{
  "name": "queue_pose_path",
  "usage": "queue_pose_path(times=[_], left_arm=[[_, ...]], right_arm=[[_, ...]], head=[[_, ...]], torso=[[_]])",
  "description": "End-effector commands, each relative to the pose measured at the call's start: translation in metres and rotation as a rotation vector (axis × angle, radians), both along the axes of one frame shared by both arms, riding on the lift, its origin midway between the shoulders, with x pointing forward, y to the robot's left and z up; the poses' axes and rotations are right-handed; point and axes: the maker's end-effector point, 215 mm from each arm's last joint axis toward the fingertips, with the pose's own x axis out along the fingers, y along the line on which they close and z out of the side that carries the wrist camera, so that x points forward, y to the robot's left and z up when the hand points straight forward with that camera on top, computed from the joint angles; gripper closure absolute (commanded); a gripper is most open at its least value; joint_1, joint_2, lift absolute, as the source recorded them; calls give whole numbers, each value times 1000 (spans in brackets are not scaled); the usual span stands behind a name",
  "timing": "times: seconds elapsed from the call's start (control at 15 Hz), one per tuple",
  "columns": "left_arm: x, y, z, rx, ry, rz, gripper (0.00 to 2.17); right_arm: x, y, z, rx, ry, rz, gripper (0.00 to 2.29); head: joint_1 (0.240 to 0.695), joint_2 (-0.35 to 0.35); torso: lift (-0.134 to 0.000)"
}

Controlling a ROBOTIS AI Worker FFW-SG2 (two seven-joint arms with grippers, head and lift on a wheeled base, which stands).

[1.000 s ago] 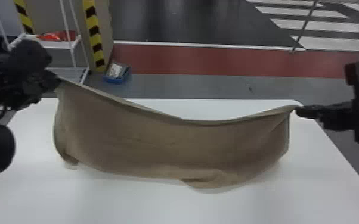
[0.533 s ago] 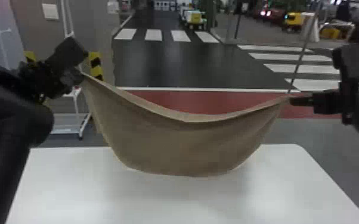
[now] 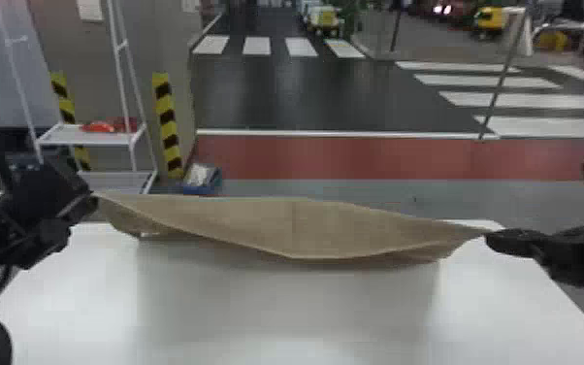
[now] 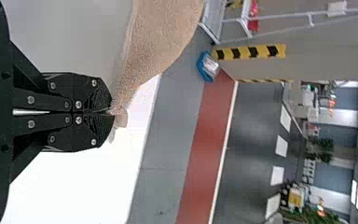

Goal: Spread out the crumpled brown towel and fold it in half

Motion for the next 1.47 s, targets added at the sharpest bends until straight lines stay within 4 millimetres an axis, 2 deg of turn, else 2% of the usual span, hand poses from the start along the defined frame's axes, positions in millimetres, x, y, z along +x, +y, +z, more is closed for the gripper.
queue_pose_path(times=[0.0,0.07,0.13,0.2,0.4,0.53,0.67,0.8,0.87,1.07,1.13,1.27,1.4], left_arm=[[-63,3,-55,36,71,-4,1423],[-84,3,-76,57,94,-13,1423],[-105,1,-100,82,125,-36,1423],[-121,5,-120,100,160,-45,1423],[-164,15,-163,156,254,-76,1423],[-187,16,-180,197,309,-105,1423],[-210,25,-181,235,356,-123,1423],[-228,44,-182,285,406,-133,1423],[-236,55,-184,307,437,-137,1423],[-249,67,-172,356,488,-174,1423],[-251,65,-168,364,504,-193,1423],[-241,56,-155,371,490,-216,1423],[-213,36,-144,370,473,-245,1423]], right_arm=[[-63,16,-46,-58,42,89,1200],[-84,19,-64,-96,55,127,1200],[-106,22,-84,-126,81,166,1200],[-123,23,-100,-148,106,195,1200],[-166,15,-127,-193,164,274,1200],[-187,2,-133,-199,206,296,1214],[-206,-11,-132,-221,221,335,1214],[-218,-27,-127,-252,233,354,1214],[-223,-35,-124,-259,240,359,1214],[-225,-67,-115,-294,254,325,1214],[-222,-71,-114,-290,251,315,1214],[-211,-71,-113,-262,244,295,1214],[-188,-66,-116,-226,243,270,1214]], head=[[547,-48],[638,-28],[676,-23],[695,-20],[695,-17],[695,-12],[695,-19],[695,-33],[695,-38],[695,-36],[695,-42],[695,-76],[695,-89]], torso=[[-124],[-124],[-124],[-124],[-124],[-124],[-124],[-124],[-124],[-124],[-124],[-124],[-124]])
